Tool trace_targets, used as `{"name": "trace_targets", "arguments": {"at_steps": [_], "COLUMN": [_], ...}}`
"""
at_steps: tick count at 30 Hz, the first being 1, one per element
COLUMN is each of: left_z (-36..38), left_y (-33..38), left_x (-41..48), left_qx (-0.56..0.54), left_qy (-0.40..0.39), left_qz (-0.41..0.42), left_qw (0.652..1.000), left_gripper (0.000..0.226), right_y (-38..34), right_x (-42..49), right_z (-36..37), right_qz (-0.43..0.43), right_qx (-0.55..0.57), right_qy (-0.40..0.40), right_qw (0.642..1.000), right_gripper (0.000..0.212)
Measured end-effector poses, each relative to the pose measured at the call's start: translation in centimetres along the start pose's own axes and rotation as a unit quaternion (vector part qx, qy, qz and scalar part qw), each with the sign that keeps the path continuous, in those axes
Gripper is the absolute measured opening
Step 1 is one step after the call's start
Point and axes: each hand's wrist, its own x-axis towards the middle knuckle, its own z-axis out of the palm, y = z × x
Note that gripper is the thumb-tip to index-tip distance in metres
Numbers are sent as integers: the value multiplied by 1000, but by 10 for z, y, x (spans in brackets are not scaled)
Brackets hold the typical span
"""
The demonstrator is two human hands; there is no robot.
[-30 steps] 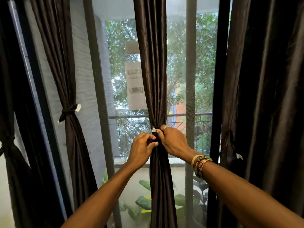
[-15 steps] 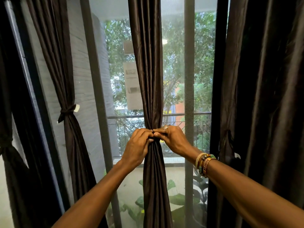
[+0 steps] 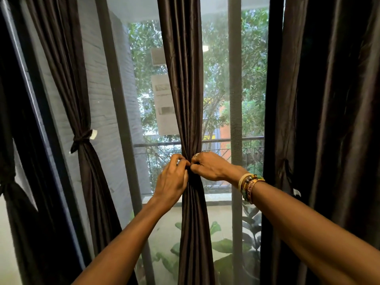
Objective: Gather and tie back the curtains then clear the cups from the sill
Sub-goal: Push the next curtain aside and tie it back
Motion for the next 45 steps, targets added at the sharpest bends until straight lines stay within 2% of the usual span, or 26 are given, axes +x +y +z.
{"name": "trace_targets", "arguments": {"at_steps": [3, 5, 8, 10, 12, 15, 16, 19, 22, 25, 30, 35, 39, 43, 45], "left_z": [-3, -5, -7, -2, 1, 6, 9, 17, 24, 28, 34, 29, 30, 30, 30], "left_y": [2, 2, 0, -4, -1, 15, 21, 31, 23, 16, 13, 7, 4, -4, -7], "left_x": [3, 3, 5, 2, -9, -25, -28, -25, -19, -17, -13, -23, -28, -24, -21], "left_qx": [-4, -15, -102, -170, -282, -374, -384, -421, -409, -369, -263, -183, -167, -149, -160], "left_qy": [-8, -1, 31, 41, 26, -40, -35, 53, 73, 44, 21, 28, 42, 21, 1], "left_qz": [-14, -10, -90, -110, -135, -204, -217, -289, -339, -356, -314, -241, -222, -217, -219], "left_qw": [1000, 1000, 990, 978, 950, 904, 897, 858, 844, 858, 912, 953, 960, 964, 963], "left_gripper": [14, 16, 25, 20, 11, 47, 50, 34, 23, 22, 19, 15, 13, 12, 12], "right_y": [-3, -4, -2, 0, 3, 11, 13, 18, 23, 30, 30, 32, 33, 42, 45], "right_x": [3, 3, -1, -3, -4, -4, -3, 0, 1, 5, 11, 12, 18, 23, 25], "right_z": [0, -4, -9, -7, -2, 4, 4, 1, -5, -3, 12, 10, 8, 19, 22], "right_qz": [7, 15, 42, 61, 86, 123, 132, 129, 121, 143, 182, 197, 208, 245, 241], "right_qx": [-7, 48, 147, 216, 260, 287, 296, 318, 339, 366, 271, 245, 248, 292, 313], "right_qy": [-39, -63, -76, -59, -32, -19, -25, -60, -61, 57, 181, 206, 223, 238, 222], "right_qw": [999, 997, 985, 973, 961, 950, 946, 937, 931, 918, 928, 927, 920, 893, 892], "right_gripper": [35, 33, 25, 16, 15, 16, 17, 24, 18, 5, 7, 3, 5, 14, 7]}}
